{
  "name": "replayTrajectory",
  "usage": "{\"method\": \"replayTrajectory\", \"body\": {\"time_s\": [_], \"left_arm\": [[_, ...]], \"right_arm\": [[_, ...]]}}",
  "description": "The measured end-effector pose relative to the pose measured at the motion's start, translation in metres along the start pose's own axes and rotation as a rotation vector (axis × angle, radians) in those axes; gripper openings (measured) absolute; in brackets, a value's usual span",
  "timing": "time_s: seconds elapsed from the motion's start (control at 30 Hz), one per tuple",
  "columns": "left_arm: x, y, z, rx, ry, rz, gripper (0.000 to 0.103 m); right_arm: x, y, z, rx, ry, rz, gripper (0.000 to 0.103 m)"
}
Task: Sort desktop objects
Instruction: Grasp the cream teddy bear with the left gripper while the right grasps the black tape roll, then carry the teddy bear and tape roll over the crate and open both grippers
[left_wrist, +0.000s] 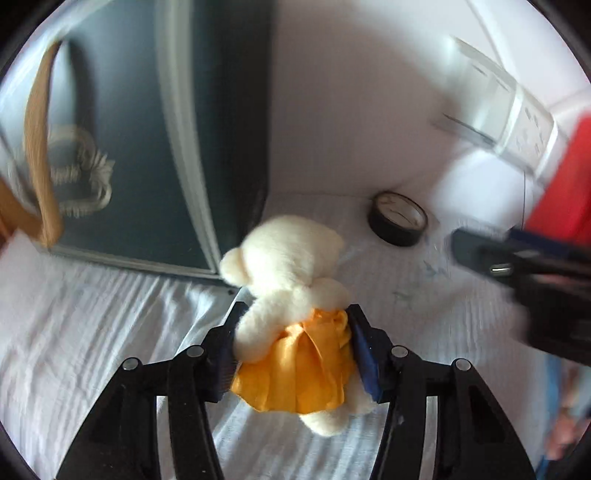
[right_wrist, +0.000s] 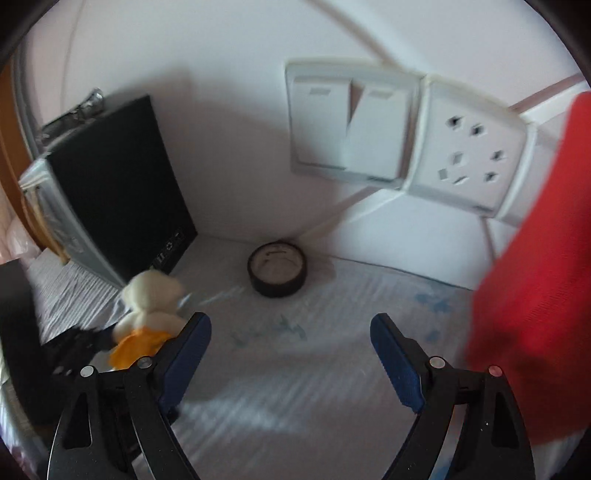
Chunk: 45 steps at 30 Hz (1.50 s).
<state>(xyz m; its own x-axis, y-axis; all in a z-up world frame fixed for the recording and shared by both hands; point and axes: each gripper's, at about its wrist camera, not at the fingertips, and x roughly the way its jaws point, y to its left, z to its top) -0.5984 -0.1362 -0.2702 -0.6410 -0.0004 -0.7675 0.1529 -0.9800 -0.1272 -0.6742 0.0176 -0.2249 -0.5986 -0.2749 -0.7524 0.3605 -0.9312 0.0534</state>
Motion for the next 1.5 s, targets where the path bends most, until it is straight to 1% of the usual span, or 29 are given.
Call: {"method": "replayTrajectory", "body": {"time_s": [0.03, 0.1, 0.23, 0.27, 0.33, 0.37, 0.4, 0.43, 0.47, 0.5, 0.57, 0.73, 0.77, 0.8, 0.9, 0.97, 1.03, 1.07, 1.2, 1.3, 1.4, 1.43, 1.47, 1.5], "left_arm": [[-0.001, 0.001, 0.0, -0.005, -0.01, -0.01, 0.053], [-0.001, -0.002, 0.001, 0.003, -0.006, -0.008, 0.053], [0.001, -0.003, 0.005, 0.013, -0.004, -0.006, 0.053], [0.001, -0.004, 0.006, 0.017, -0.002, -0.002, 0.053], [0.0, -0.008, 0.006, 0.027, -0.001, 0.009, 0.053], [0.0, -0.008, 0.006, 0.028, 0.0, 0.01, 0.053], [0.0, -0.009, 0.006, 0.028, 0.0, 0.01, 0.053], [-0.001, -0.009, 0.006, 0.027, 0.0, 0.008, 0.053], [-0.002, -0.01, 0.006, 0.029, 0.0, 0.008, 0.053], [-0.002, -0.011, 0.006, 0.03, 0.001, 0.009, 0.053], [-0.004, -0.013, 0.006, 0.032, 0.001, 0.011, 0.053], [-0.008, -0.016, 0.006, 0.032, 0.001, 0.008, 0.053], [-0.008, -0.017, 0.006, 0.033, 0.0, 0.009, 0.051], [-0.009, -0.018, 0.006, 0.038, 0.0, 0.005, 0.047], [-0.014, -0.024, 0.004, 0.064, -0.004, 0.007, 0.04], [-0.02, -0.029, 0.001, 0.085, -0.02, 0.034, 0.037], [-0.031, -0.034, -0.001, 0.106, -0.045, 0.071, 0.035], [-0.037, -0.036, -0.003, 0.108, -0.057, 0.074, 0.034], [-0.086, -0.042, -0.012, 0.087, -0.089, 0.019, 0.034], [-0.139, -0.05, -0.019, 0.107, -0.143, 0.016, 0.034], [-0.198, -0.048, -0.025, 0.113, -0.2, 0.019, 0.034], [-0.21, -0.024, -0.013, 0.116, -0.223, 0.025, 0.034], [-0.231, -0.014, -0.016, 0.117, -0.249, 0.033, 0.034], [-0.255, -0.015, -0.021, 0.117, -0.273, 0.038, 0.034]], "right_arm": [[0.008, 0.002, 0.001, -0.001, 0.008, -0.003, 0.089], [0.033, 0.006, 0.005, -0.003, 0.027, -0.009, 0.089], [0.064, 0.012, 0.008, -0.011, 0.037, -0.028, 0.089], [0.069, 0.013, 0.009, -0.006, 0.033, -0.029, 0.089], [0.08, 0.012, 0.013, 0.018, 0.058, -0.023, 0.089], [0.081, 0.011, 0.017, 0.036, 0.041, -0.017, 0.089], [0.081, 0.011, 0.02, 0.037, 0.03, -0.014, 0.082], [0.083, 0.012, 0.021, 0.033, 0.033, -0.02, 0.067], [0.086, 0.014, 0.021, 0.021, 0.048, -0.048, 0.063], [0.086, 0.018, 0.021, 0.004, 0.046, -0.055, 0.057], [0.087, 0.022, 0.019, -0.023, 0.049, -0.065, 0.056], [0.086, 0.022, 0.013, -0.016, 0.049, -0.065, 0.056], [0.085, 0.022, 0.011, -0.017, 0.05, -0.064, 0.056], [0.083, 0.022, 0.008, -0.021, 0.05, -0.061, 0.056], [0.073, 0.025, -0.004, -0.033, 0.051, -0.06, 0.056], [0.063, 0.025, -0.012, -0.033, 0.041, -0.06, 0.056], [0.046, 0.025, -0.018, -0.03, 0.027, -0.057, 0.056], [0.033, 0.026, -0.022, -0.036, 0.015, -0.056, 0.056], [-0.015, 0.028, -0.033, -0.042, -0.036, -0.055, 0.056], [-0.062, 0.032, -0.044, -0.043, -0.09, -0.049, 0.056], [-0.108, 0.039, -0.056, -0.035, -0.145, -0.057, 0.056], [-0.122, 0.042, -0.057, -0.027, -0.162, -0.057, 0.056], [-0.146, 0.041, -0.065, -0.017, -0.186, -0.063, 0.056], [-0.17, 0.046, -0.071, -0.016, -0.212, -0.069, 0.056]]}}
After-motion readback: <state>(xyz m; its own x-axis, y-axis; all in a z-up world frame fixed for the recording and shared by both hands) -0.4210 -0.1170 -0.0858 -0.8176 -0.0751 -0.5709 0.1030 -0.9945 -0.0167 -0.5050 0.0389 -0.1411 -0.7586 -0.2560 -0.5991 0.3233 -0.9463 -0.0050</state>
